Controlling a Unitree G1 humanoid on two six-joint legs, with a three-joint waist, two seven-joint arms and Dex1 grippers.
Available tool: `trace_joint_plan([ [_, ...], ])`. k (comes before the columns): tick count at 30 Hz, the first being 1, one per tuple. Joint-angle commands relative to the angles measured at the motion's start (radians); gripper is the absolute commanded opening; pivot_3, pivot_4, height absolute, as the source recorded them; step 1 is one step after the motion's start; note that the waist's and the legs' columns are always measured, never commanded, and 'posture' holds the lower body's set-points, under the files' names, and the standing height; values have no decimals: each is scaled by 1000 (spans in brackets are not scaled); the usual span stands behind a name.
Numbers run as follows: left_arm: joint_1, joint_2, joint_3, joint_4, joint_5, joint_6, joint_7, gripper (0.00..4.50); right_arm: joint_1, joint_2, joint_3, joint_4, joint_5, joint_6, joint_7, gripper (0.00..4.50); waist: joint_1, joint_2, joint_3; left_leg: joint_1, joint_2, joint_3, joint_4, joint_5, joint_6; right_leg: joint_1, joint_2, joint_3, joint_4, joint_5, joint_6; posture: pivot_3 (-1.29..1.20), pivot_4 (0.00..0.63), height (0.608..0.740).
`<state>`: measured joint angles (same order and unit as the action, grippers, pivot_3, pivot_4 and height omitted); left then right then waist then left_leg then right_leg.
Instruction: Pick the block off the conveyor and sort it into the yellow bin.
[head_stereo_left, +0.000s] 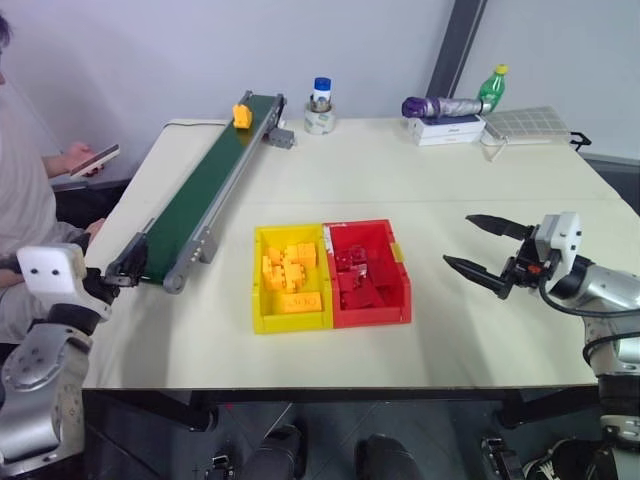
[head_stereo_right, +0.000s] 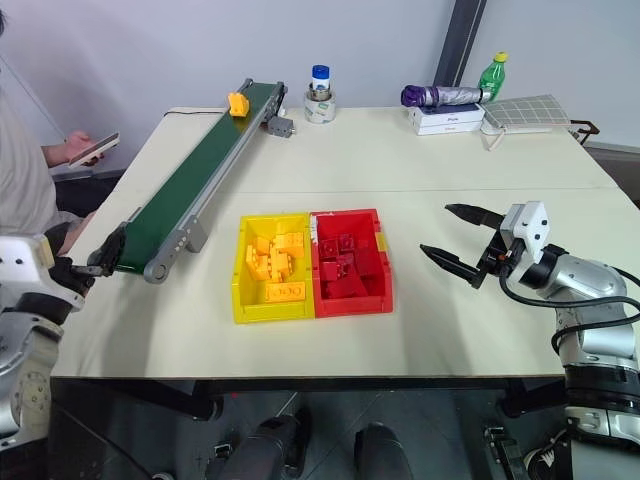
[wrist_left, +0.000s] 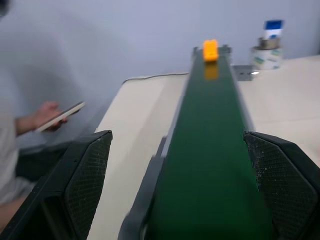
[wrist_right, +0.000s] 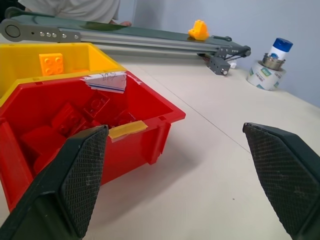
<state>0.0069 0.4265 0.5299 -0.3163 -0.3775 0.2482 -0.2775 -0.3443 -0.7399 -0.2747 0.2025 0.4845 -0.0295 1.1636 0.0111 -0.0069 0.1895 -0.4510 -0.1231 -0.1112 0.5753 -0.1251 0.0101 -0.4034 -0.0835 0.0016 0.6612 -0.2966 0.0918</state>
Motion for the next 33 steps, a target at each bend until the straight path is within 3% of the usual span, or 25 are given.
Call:
trace_joint_plan([
  [1,43,-38,-17,-86,1,-12,26,4423,-20,-1,-11,-5,5,-19,2,4500,0,0,0,0,0,0,0,0,0,0,0,0,0,0,0,0,150,740],
  [33,76,-38,-20,-90,7,-29,36,4423,-14,0,-15,8,4,-28,5,4500,0,0,0,0,0,0,0,0,0,0,0,0,0,0,0,0,150,740],
])
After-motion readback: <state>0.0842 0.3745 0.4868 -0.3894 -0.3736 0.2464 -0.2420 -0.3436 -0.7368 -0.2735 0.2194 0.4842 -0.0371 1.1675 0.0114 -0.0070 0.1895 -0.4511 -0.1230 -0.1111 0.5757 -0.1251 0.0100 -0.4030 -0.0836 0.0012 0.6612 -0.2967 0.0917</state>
